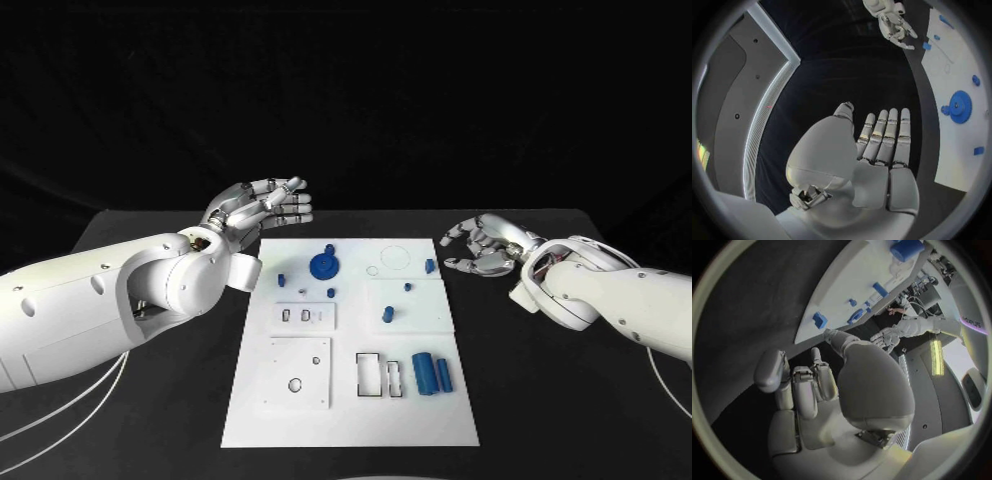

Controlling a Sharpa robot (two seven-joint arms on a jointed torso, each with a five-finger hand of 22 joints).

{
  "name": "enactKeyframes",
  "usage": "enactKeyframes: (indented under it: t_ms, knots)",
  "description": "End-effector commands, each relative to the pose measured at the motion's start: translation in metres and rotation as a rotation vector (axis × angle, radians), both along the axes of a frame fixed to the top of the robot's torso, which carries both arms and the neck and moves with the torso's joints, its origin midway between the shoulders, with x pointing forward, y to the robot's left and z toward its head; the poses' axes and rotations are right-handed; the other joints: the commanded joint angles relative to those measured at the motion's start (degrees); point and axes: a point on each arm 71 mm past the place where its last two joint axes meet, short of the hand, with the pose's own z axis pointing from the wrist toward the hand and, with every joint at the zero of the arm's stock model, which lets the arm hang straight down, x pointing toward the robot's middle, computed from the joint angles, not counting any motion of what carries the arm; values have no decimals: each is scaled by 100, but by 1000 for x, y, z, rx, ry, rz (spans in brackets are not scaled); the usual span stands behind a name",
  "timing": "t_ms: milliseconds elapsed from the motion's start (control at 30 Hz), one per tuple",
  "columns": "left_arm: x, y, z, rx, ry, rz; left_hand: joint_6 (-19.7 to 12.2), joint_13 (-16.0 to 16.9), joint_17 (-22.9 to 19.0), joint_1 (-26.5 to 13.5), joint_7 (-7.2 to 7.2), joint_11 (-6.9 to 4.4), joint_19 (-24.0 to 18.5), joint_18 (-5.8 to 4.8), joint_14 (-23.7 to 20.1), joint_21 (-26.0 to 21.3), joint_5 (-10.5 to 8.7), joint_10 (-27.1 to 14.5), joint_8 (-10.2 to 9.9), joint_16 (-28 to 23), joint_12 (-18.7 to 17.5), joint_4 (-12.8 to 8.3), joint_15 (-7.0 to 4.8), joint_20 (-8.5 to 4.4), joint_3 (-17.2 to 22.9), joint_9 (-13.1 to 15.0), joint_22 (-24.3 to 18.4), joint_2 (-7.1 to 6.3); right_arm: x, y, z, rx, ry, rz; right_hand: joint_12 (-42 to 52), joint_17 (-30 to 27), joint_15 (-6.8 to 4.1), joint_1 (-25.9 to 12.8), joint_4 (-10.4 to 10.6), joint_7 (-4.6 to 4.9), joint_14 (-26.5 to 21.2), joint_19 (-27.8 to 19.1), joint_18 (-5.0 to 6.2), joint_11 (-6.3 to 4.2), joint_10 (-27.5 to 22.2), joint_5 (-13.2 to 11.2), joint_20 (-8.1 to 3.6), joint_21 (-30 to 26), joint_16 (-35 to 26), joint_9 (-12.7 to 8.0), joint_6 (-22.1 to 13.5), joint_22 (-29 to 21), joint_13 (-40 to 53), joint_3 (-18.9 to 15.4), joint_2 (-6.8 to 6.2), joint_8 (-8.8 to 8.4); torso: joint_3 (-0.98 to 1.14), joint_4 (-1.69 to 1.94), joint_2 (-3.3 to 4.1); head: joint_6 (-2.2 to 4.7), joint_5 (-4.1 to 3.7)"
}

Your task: Assemble the parts on the task board

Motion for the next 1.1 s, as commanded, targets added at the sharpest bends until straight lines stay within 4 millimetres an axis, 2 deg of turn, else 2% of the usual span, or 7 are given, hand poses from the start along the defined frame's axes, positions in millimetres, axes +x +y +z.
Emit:
enactKeyframes:
  t_ms: [33,233,467,567,667,833,1100]
  knots:
    - [-1,-2,1,-8,-14,-14,-32,4,7,9,610,-11,8,-91,-34,-30,-31,-43,30,24,26,5,-12,-20,33,8,-7,21,1,4,-5,-7,26,12,-40,1509,-5,1,-30,24,607,-37,-22,11,-51,31,-9,-26,23,-11,-13,-6,233,1,-41,1,-1,6,14,-15,-8]
    - [-1,-1,1,-7,-13,-13,-37,4,7,14,611,-10,8,-92,-38,-30,-30,-45,37,29,28,2,-11,-20,37,8,-8,21,1,9,-12,-17,48,19,-57,1509,2,-6,-37,33,607,-50,-20,19,-76,38,-4,-45,23,-36,-67,-17,211,-2,-42,-24,9,3,33,-32,5]
    - [-1,-1,2,-7,-12,-14,-40,4,8,15,611,-10,8,-92,-41,-30,-29,-46,41,32,30,2,-11,-20,38,8,-9,19,0,15,-17,-37,56,35,-60,1509,4,0,-43,35,607,-56,-17,21,-81,51,-2,-55,23,-41,-77,-26,207,2,-38,-28,8,8,33,-92,9]
    - [-1,-1,2,-7,-12,-14,-40,4,8,15,611,-10,8,-92,-41,-30,-29,-46,41,32,30,2,-11,-20,38,8,-9,19,1,17,-18,-41,57,38,-56,1509,7,15,-57,38,607,-54,-19,23,-77,78,0,-52,23,-48,-80,-19,215,14,-30,-27,15,12,28,-105,12]
    - [-1,-1,2,-7,-11,-14,-40,4,8,15,611,-10,8,-92,-41,-30,-29,-46,41,32,30,2,-11,-20,38,8,-9,19,1,18,-18,-43,56,39,-55,1509,7,21,-62,38,607,-53,-19,24,-78,87,1,-49,23,-50,-76,-14,215,19,-24,-23,12,14,24,-114,8]
    - [-1,-1,2,-7,-11,-14,-40,4,8,15,611,-10,8,-92,-41,-30,-29,-46,41,32,30,2,-11,-20,38,8,-9,19,1,20,-18,-46,54,42,-51,1509,8,28,-68,39,607,-49,-21,24,-73,100,3,-44,23,-52,-58,-6,221,34,-5,-11,14,11,23,-91,18]
    - [-1,-1,2,-7,-11,-15,-40,4,8,15,611,-10,8,-92,-41,-30,-29,-46,41,32,30,2,-11,-20,38,8,-9,19,3,24,-19,-53,56,46,-31,1509,7,16,-70,32,607,-35,-24,19,-50,100,4,-28,23,-52,31,20,246,71,40,44,12,5,21,-110,24]
